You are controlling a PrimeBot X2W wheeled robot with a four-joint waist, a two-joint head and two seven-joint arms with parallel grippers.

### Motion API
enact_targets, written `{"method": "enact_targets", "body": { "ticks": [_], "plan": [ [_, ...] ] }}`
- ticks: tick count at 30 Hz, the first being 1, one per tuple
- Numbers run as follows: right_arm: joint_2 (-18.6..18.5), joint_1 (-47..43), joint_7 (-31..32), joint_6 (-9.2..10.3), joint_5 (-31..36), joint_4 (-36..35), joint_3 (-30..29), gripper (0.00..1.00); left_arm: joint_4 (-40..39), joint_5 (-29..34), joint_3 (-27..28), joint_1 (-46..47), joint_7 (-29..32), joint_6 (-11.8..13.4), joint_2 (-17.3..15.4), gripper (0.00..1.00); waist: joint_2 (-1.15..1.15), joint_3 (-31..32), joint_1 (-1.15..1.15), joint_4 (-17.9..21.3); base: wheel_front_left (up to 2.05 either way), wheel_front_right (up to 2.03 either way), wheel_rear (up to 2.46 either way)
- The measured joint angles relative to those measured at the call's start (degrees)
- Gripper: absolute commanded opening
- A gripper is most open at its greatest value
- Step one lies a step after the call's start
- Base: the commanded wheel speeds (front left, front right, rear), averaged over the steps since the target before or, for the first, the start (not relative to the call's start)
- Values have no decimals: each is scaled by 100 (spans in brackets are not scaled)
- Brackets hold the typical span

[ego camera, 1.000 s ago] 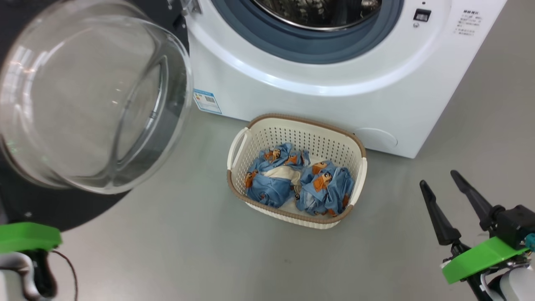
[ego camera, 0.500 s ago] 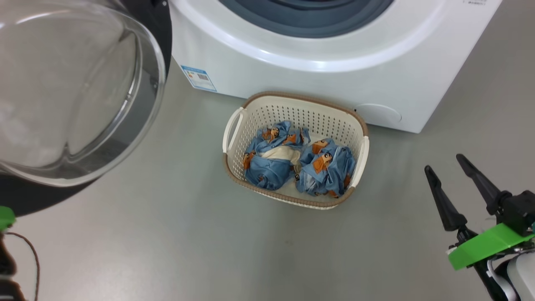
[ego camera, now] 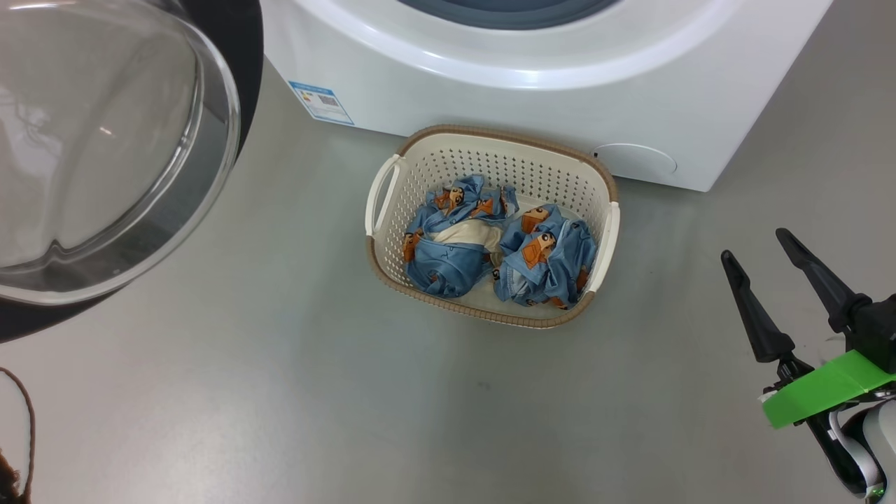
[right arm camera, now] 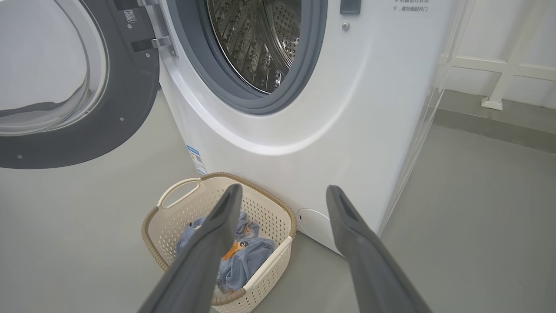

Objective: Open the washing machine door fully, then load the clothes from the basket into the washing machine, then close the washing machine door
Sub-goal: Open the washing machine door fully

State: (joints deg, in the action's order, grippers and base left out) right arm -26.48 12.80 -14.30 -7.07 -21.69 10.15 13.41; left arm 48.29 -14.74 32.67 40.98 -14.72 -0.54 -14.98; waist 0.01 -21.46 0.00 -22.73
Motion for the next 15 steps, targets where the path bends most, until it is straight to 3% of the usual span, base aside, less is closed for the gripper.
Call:
{"method": "enact_targets", "body": {
  "ticks": [5, 15],
  "plan": [
    [-9, 14, 0, 0, -7, 31, 37, 100, 54, 133, 90, 38, 1, -52, -9, 0, 0, 50, 0, 11, 0, 0, 0],
    [216, 34, 0, 0, -26, 125, 22, 100, -252, 402, 166, -168, 1, -453, 180, 0, 0, 444, 0, -1, 0, 0, 0]
  ]
}}
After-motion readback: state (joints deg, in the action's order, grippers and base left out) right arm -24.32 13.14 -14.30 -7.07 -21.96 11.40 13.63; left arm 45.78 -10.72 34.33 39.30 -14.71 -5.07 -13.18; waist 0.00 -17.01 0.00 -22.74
